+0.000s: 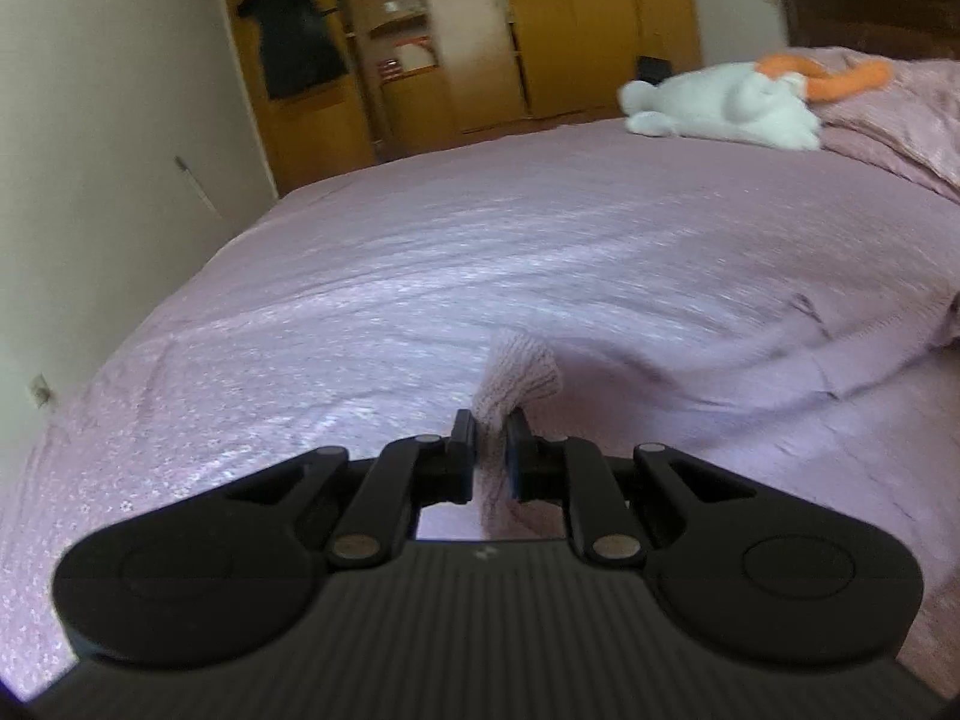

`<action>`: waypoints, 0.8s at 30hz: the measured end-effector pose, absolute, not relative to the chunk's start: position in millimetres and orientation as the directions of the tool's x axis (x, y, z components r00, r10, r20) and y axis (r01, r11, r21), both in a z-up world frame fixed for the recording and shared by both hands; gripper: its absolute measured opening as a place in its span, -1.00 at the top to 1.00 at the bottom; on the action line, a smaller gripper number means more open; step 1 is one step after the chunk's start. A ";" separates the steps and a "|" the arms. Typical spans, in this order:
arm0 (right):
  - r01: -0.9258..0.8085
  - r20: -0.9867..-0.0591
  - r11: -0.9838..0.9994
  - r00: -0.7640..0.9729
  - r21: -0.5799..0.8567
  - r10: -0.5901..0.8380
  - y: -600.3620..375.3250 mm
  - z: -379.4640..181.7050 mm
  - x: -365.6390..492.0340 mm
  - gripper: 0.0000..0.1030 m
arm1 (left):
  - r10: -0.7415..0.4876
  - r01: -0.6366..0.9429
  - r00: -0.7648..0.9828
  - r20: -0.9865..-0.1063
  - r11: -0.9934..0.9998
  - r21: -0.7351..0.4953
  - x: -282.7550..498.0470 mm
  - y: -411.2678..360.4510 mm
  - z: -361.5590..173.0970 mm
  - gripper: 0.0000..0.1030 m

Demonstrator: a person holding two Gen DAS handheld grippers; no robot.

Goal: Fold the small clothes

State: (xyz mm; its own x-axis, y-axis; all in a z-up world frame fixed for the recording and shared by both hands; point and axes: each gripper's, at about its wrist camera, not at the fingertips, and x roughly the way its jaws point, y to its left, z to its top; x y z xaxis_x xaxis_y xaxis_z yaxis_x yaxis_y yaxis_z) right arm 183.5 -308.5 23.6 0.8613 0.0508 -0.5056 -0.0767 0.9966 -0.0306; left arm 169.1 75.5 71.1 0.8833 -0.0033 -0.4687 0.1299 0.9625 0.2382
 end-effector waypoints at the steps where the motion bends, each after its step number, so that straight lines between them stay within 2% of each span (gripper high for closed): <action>1: -0.055 -0.516 0.998 0.856 -0.016 0.038 -313.6 23.2 190.6 0.76 | 0.008 0.119 0.884 -0.468 0.963 0.241 174.8 78.5 71.4 0.76; 4: 0.007 -0.538 0.999 0.842 0.052 0.023 -326.9 17.0 208.9 0.74 | 0.041 0.097 0.875 -0.483 0.962 0.257 191.7 82.8 65.8 0.75; 6: 0.041 -0.546 0.995 0.837 0.094 0.017 -333.7 12.0 215.4 0.64 | 0.071 0.081 0.865 -0.498 0.957 0.277 201.3 82.3 58.7 0.72; 7: 0.052 -0.546 0.993 0.838 0.104 0.013 -335.4 10.1 217.3 0.33 | 0.101 0.064 0.858 -0.504 0.952 0.299 205.9 81.5 53.1 0.72; 8: 0.065 -0.542 0.992 0.840 0.108 0.004 -336.4 9.7 217.8 -0.07 | 0.134 0.044 0.852 -0.506 0.945 0.323 209.1 81.2 48.5 0.72; 10: 0.099 -0.519 0.989 0.854 0.110 -0.028 -337.1 10.2 213.9 -0.40 | 0.190 0.013 0.826 -0.530 0.935 0.354 215.1 85.5 38.5 0.72; 13: 0.098 -0.489 0.986 0.872 0.136 -0.019 -341.5 15.9 205.5 -0.45 | 0.184 -0.009 0.797 -0.575 0.956 0.294 217.5 102.0 35.0 0.73; 18: 0.038 -0.447 0.983 0.893 0.179 0.047 -338.0 29.8 186.0 -0.45 | 0.131 -0.002 0.793 -0.595 0.977 0.212 205.9 115.0 47.6 0.72; 24: -0.073 -0.522 0.982 0.839 0.174 0.155 -315.5 22.9 181.8 -0.45 | 0.081 0.049 0.777 -0.624 0.981 0.187 189.9 108.6 54.5 0.72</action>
State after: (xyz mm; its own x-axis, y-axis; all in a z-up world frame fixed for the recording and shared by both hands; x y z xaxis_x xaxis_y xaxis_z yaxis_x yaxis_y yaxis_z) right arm 181.8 -315.5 22.9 0.8390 0.1550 -0.5216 -0.0734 0.9821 0.1737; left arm 189.9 108.6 54.5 0.7774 0.0806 -0.6239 0.0487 0.9811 0.1873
